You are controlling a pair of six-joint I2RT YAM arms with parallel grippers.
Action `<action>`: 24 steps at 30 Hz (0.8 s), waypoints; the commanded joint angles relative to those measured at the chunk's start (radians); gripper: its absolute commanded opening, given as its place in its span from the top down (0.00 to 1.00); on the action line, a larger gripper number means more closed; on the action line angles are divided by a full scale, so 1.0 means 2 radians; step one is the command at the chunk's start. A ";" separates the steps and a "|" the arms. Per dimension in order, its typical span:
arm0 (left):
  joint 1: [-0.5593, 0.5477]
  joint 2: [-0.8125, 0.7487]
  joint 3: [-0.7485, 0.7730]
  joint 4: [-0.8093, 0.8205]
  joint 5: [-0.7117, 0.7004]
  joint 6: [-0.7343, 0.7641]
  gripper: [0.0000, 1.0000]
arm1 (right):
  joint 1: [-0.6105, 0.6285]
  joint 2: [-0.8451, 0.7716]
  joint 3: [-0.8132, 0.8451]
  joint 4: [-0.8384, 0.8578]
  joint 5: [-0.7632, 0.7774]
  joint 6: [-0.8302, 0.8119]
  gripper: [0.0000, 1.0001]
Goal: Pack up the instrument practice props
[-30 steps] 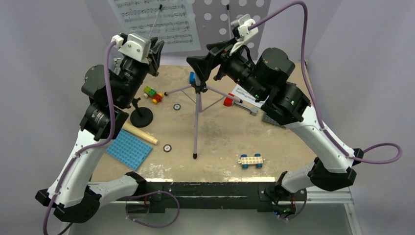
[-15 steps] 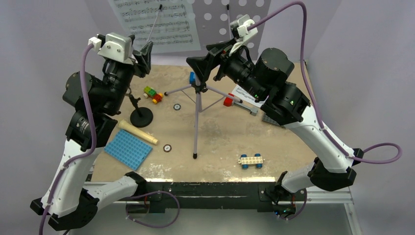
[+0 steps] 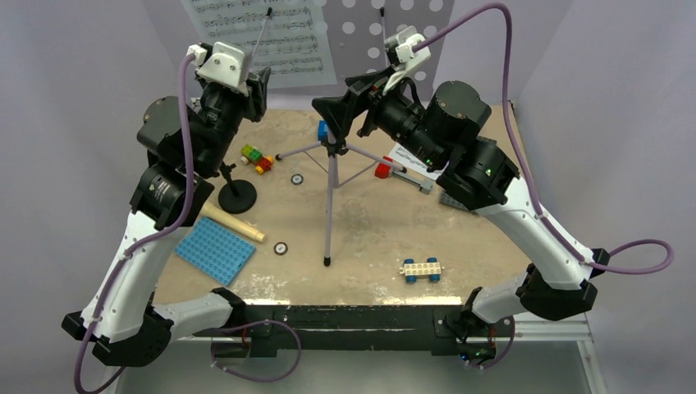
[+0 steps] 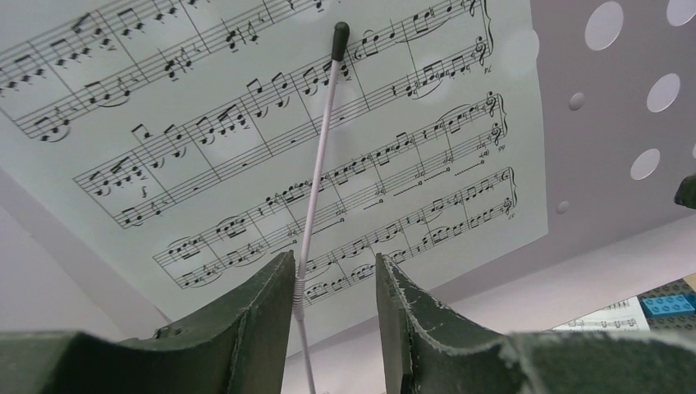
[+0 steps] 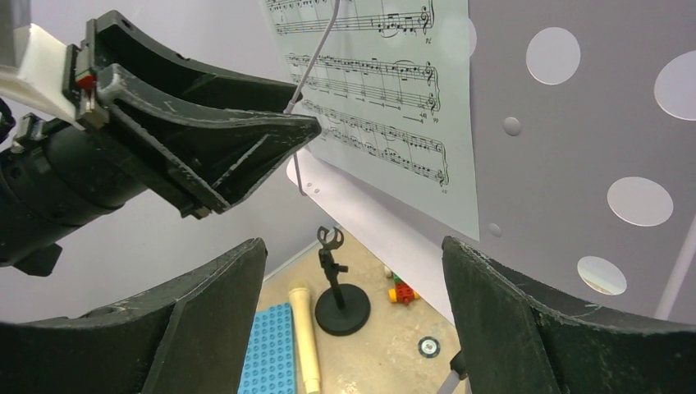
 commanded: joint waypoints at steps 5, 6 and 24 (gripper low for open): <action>-0.001 0.019 0.020 0.015 -0.006 0.015 0.61 | 0.002 -0.026 -0.012 0.005 0.000 0.002 0.17; -0.001 0.021 0.020 0.016 -0.006 0.016 0.65 | 0.002 -0.027 -0.014 0.005 -0.001 0.002 0.17; -0.001 -0.021 -0.043 0.053 0.054 0.016 1.00 | 0.002 -0.038 -0.033 0.011 -0.004 0.002 0.17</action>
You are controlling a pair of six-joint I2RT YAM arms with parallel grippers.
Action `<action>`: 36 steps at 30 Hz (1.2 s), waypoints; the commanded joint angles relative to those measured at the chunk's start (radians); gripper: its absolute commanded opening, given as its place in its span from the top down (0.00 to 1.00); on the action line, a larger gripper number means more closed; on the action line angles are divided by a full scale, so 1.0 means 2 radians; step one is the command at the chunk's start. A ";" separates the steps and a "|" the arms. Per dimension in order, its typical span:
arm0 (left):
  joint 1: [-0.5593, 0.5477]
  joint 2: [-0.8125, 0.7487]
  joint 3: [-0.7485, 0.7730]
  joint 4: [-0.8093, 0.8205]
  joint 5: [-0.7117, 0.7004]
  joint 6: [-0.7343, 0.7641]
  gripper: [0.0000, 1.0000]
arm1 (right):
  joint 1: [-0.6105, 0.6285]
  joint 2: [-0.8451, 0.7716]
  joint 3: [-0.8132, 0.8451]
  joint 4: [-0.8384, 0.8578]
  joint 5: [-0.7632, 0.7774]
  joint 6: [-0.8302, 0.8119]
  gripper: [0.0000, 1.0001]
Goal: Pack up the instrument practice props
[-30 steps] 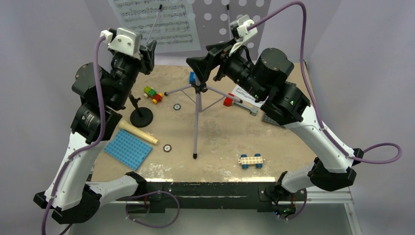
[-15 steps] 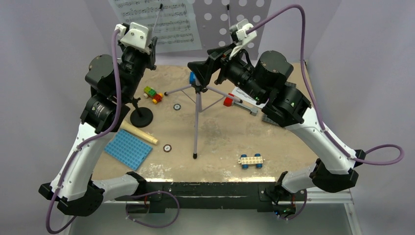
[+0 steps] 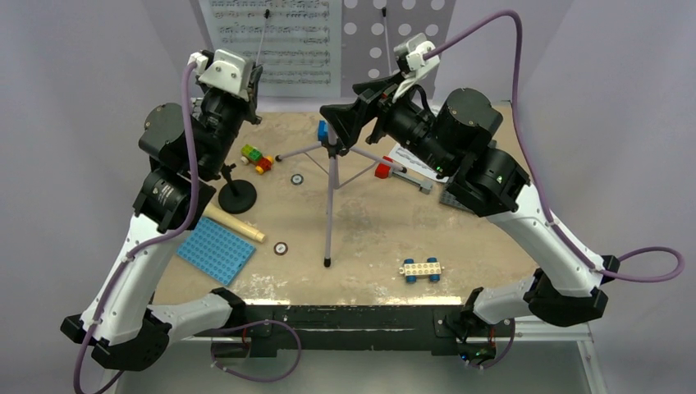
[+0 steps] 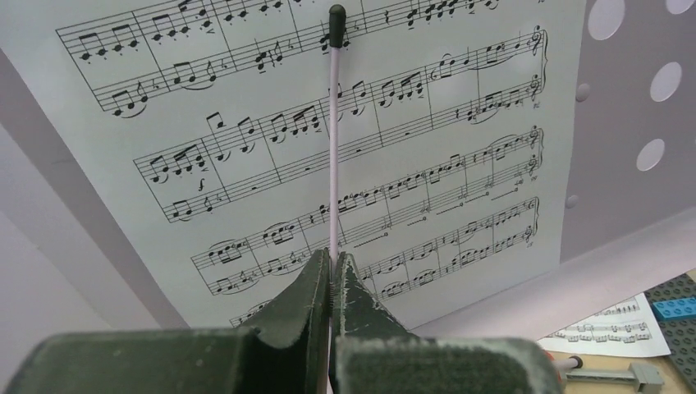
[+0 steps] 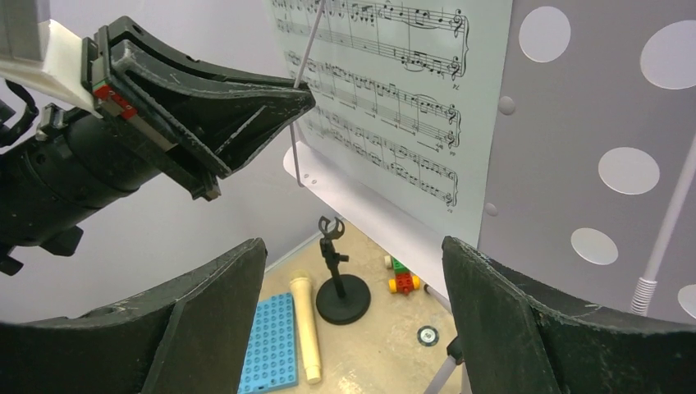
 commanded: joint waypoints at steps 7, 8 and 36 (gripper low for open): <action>-0.002 -0.038 -0.041 0.035 0.061 0.003 1.00 | 0.002 -0.011 -0.015 0.024 0.007 -0.001 0.16; -0.002 -0.040 -0.043 0.035 0.061 0.002 1.00 | 0.001 -0.012 -0.016 0.026 0.010 -0.003 0.15; -0.002 -0.087 -0.094 0.055 0.077 0.002 1.00 | -0.026 -0.001 0.005 0.079 -0.015 -0.027 0.06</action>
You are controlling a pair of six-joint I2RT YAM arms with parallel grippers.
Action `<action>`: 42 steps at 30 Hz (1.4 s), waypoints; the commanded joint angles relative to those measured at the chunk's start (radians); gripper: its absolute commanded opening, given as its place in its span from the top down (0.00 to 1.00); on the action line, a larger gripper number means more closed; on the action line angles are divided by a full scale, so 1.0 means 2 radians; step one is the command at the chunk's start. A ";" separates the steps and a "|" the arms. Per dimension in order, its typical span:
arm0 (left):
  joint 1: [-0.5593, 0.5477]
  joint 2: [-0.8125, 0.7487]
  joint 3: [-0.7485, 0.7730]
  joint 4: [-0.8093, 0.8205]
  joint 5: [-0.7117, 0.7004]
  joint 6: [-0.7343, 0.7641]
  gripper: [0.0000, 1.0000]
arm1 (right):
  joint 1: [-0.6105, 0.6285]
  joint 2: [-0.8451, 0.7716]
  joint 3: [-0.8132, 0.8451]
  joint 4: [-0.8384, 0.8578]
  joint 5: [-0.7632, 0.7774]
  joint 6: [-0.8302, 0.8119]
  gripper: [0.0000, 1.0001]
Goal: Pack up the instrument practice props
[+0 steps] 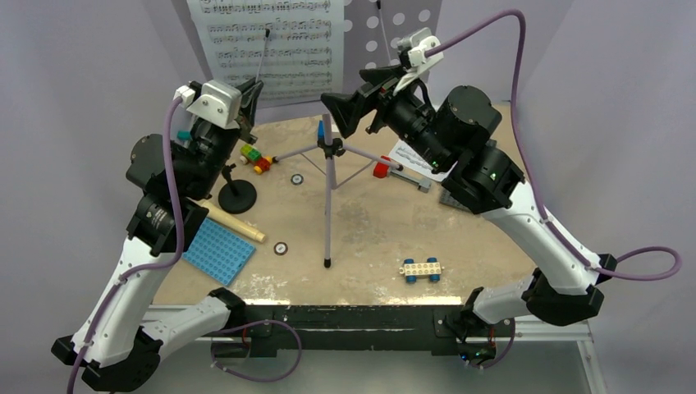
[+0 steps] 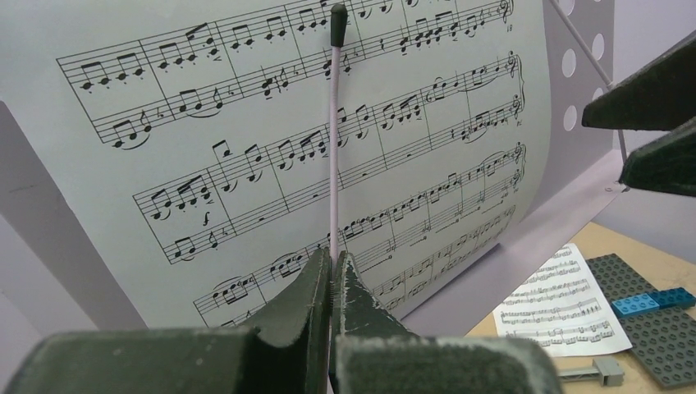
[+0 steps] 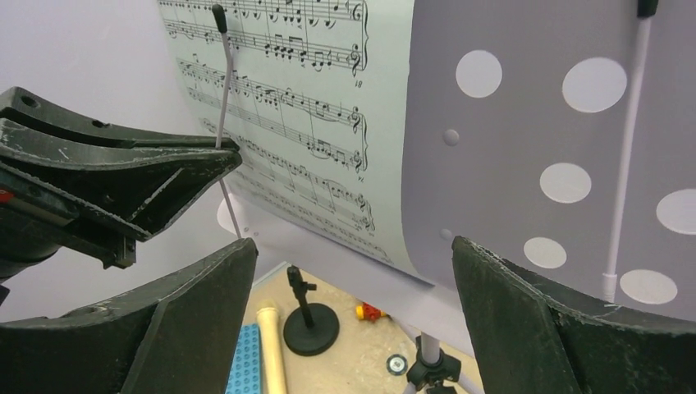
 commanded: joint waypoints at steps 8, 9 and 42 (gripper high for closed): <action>-0.002 -0.013 -0.008 0.000 0.011 0.005 1.00 | -0.082 -0.001 0.023 0.053 -0.179 0.076 0.06; -0.002 -0.013 -0.009 0.000 0.012 0.005 1.00 | -0.089 0.002 0.029 0.053 -0.194 0.082 0.06; -0.002 -0.012 -0.023 0.006 0.021 0.006 1.00 | -0.149 0.096 0.115 0.082 -0.360 0.195 0.68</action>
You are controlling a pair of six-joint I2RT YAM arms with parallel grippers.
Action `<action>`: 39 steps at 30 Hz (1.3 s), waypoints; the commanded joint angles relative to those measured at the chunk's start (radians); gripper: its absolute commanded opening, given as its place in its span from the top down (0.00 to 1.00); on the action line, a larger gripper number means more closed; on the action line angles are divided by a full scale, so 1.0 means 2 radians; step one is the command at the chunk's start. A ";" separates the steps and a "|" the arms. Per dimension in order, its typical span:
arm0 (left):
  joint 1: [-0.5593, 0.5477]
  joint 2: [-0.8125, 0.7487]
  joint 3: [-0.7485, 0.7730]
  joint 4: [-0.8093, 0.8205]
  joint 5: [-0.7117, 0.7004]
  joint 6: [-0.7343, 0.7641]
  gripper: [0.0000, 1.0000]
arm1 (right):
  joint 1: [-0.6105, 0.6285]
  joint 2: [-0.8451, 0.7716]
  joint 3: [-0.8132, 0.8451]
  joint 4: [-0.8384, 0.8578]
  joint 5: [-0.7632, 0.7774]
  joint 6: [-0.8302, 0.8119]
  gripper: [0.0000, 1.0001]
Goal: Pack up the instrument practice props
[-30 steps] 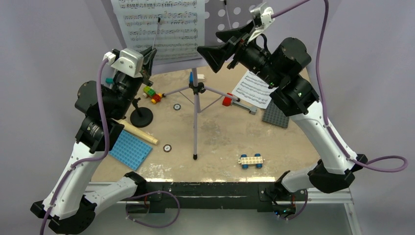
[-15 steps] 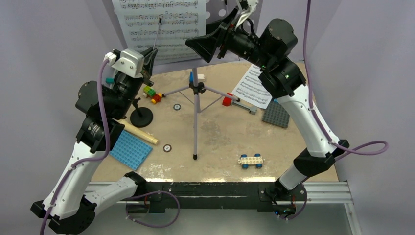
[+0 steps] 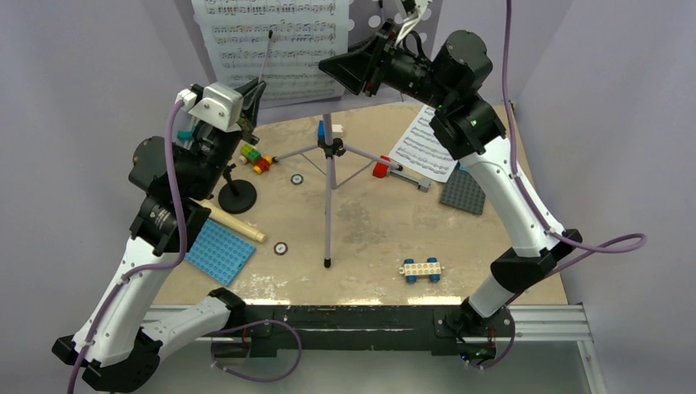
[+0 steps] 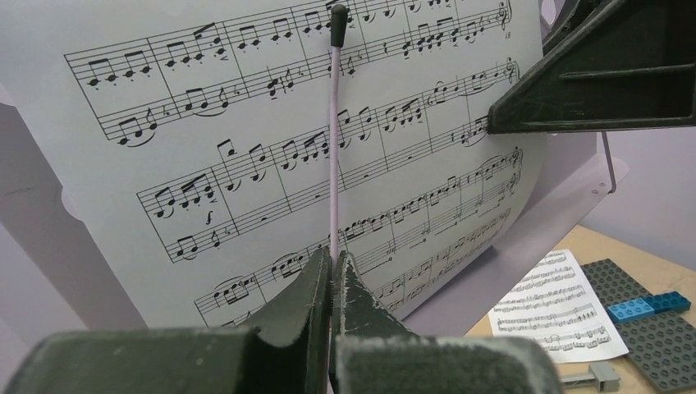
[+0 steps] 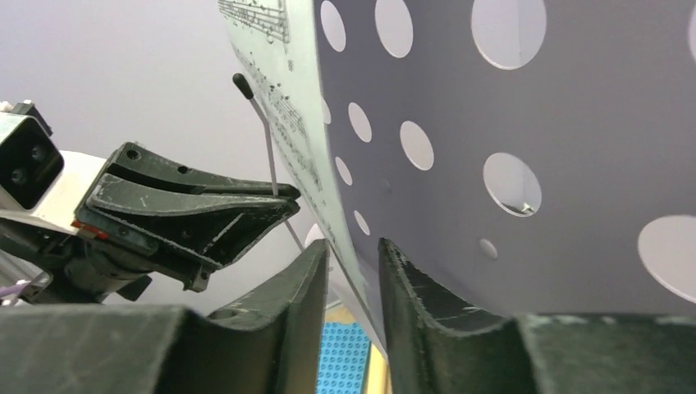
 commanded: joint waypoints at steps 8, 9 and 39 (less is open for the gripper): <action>-0.002 -0.009 -0.011 -0.011 0.007 0.002 1.00 | 0.000 -0.056 -0.019 0.039 -0.018 0.012 1.00; -0.002 -0.009 -0.012 -0.011 0.006 0.002 1.00 | 0.000 -0.059 -0.021 0.038 -0.018 0.010 1.00; -0.002 -0.002 -0.027 0.016 -0.040 0.014 0.75 | -0.011 -0.545 -0.431 -0.056 0.265 -0.101 1.00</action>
